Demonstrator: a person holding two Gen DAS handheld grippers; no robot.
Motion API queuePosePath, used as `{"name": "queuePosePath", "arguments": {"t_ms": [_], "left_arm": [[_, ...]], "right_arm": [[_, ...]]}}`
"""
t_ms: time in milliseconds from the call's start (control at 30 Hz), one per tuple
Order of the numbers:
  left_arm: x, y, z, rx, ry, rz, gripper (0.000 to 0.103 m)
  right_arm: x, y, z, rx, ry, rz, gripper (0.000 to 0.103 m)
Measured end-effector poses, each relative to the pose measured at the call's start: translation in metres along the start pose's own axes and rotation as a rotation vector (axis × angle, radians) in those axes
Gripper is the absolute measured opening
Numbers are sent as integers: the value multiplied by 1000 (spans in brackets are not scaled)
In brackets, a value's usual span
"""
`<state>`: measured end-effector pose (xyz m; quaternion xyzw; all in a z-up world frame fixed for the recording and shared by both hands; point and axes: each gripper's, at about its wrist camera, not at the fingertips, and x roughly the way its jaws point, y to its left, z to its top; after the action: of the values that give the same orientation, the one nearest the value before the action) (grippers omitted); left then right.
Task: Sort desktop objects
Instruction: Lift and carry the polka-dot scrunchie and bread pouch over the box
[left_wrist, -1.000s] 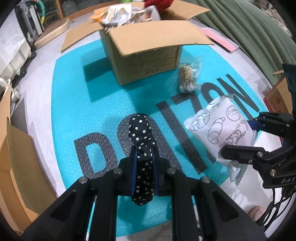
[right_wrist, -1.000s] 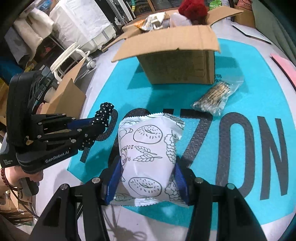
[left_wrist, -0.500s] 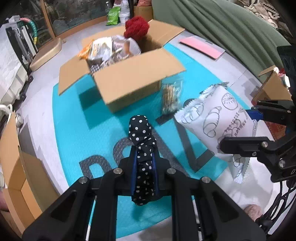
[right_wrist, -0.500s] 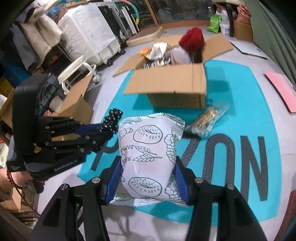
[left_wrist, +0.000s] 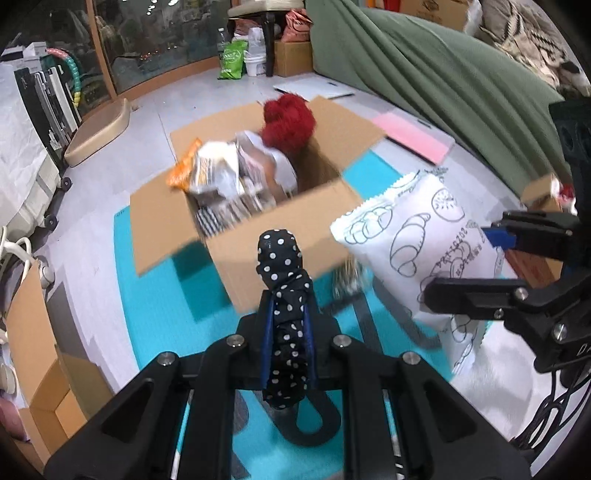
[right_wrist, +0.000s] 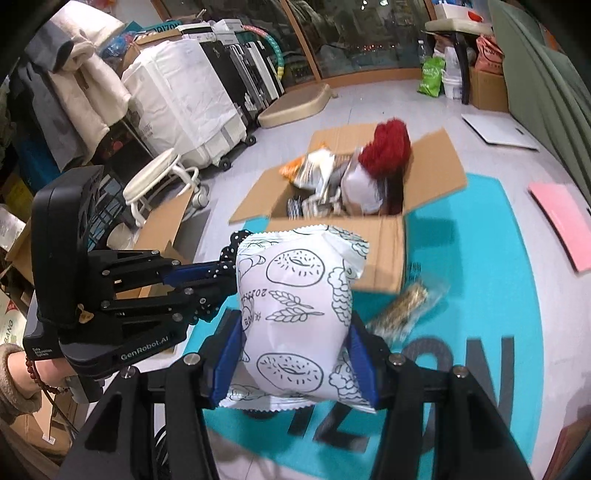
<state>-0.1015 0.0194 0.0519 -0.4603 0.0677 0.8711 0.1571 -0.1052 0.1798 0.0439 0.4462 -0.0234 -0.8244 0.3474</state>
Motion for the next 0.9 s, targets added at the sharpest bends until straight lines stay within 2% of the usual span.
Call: {"name": "queuePosePath", "arguments": {"t_ms": [67, 467, 733, 900], "left_arm": [[5, 5, 12, -16, -6, -1, 14], [50, 23, 70, -23, -38, 54, 14], [78, 45, 103, -55, -41, 65, 14], [98, 57, 110, -75, -25, 69, 14]], "right_arm": [[6, -7, 13, 22, 1, 24, 55], [37, -26, 73, -21, -36, -36, 55], [68, -47, 97, -35, -21, -71, 55], [86, -56, 103, -46, -23, -83, 55]]}}
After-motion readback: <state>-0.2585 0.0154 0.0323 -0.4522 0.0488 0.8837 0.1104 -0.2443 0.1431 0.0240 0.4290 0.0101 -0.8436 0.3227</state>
